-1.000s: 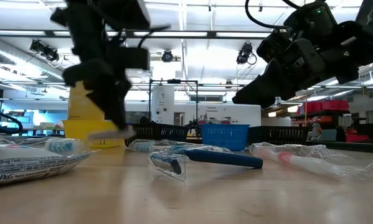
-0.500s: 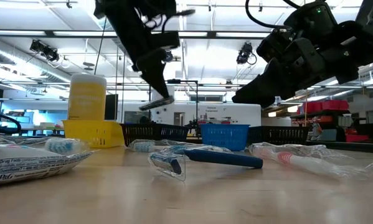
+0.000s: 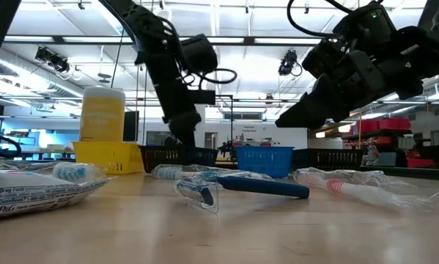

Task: Pick & Place Travel size toiletries
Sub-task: Put the silver nail cutter into the right black bin, then put the blue toothbrush into the blue bin

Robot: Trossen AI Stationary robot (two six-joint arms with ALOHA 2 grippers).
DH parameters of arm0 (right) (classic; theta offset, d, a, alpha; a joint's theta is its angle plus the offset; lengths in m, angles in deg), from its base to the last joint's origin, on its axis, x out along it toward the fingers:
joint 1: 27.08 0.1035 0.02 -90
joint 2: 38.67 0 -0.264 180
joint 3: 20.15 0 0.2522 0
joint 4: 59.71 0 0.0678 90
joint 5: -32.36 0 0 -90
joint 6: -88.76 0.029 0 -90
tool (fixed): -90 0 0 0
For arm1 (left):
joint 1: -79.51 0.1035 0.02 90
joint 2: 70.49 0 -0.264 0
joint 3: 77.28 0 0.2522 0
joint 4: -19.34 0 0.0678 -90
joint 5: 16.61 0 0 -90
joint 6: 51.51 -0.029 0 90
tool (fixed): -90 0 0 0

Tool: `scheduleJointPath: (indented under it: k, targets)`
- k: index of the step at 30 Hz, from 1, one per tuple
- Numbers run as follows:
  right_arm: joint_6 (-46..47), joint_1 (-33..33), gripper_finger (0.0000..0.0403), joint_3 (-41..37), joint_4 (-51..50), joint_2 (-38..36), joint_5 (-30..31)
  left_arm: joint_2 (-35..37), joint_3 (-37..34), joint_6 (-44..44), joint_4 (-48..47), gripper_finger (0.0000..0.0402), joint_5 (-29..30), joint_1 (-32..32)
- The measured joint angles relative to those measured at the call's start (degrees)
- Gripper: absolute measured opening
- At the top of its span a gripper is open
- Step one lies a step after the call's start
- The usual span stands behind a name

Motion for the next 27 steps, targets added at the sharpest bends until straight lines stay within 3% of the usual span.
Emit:
scheduleJointPath:
  k: [5,16,27]
  targets:
    - [-0.68,-0.02,0.0131,0.02,0.33,0.0,0.51,-0.98,-0.02,0.64,0.77,0.0018,-0.01,-0.11]
    - [-0.57,-0.04,0.0131,0.02,0.05,0.0,3.07,-0.65,0.92,3.83,0.22,0.0097,1.7,-0.99]
    - [2.32,0.11,0.0131,0.02,-1.51,0.0,-0.47,11.4,4.92,8.59,-11.19,0.0094,5.4,-6.8]
